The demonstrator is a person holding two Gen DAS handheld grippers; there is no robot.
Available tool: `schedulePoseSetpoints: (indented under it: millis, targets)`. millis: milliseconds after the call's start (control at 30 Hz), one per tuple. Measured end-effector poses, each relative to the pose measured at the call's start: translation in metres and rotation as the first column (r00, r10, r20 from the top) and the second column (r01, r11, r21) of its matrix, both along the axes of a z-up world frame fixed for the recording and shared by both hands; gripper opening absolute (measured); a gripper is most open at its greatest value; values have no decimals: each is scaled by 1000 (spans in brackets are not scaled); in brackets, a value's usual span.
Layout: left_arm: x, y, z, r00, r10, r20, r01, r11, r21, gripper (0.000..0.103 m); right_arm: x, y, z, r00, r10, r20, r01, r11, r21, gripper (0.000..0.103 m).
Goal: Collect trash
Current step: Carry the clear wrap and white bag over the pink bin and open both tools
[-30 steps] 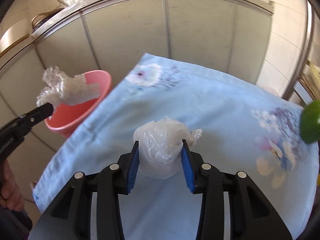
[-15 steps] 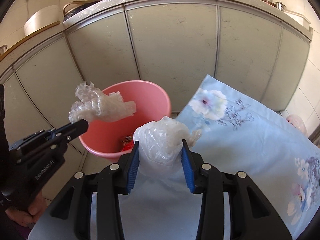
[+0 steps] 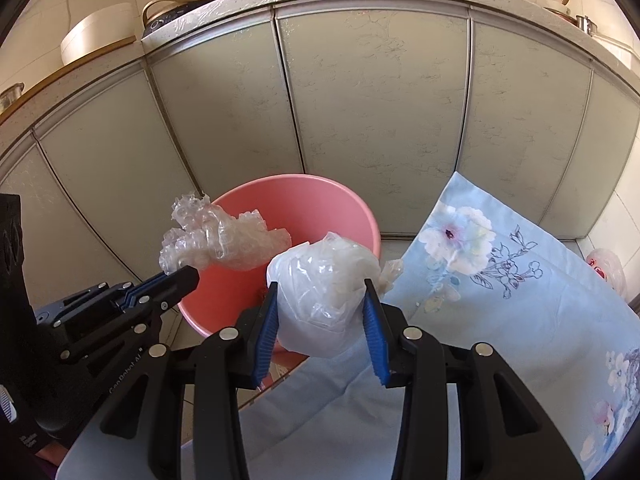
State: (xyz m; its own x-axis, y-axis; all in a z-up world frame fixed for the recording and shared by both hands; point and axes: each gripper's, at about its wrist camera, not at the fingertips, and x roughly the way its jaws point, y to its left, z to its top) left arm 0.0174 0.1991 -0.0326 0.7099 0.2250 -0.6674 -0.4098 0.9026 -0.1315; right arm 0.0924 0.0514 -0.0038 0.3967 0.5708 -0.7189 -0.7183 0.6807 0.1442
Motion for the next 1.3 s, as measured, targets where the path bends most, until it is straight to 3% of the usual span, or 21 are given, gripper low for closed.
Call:
schedulePoseSetpoints:
  millis: [633,1133,1300]
  targets:
    - [10,11,-27,997,17,-79,-19,1000,-19,5,24,38,-35,995,47,-82,-52,997,-56,40]
    - [14,14,-32,994,21,-103,-24,999,-32,6,36,52,-48,991,38,-125,-47,996,-71,40]
    - [13,16,-31,994,27,-101,-31,999,-39,16,42,51,-51,987,34,-158,-43,998,-53,43]
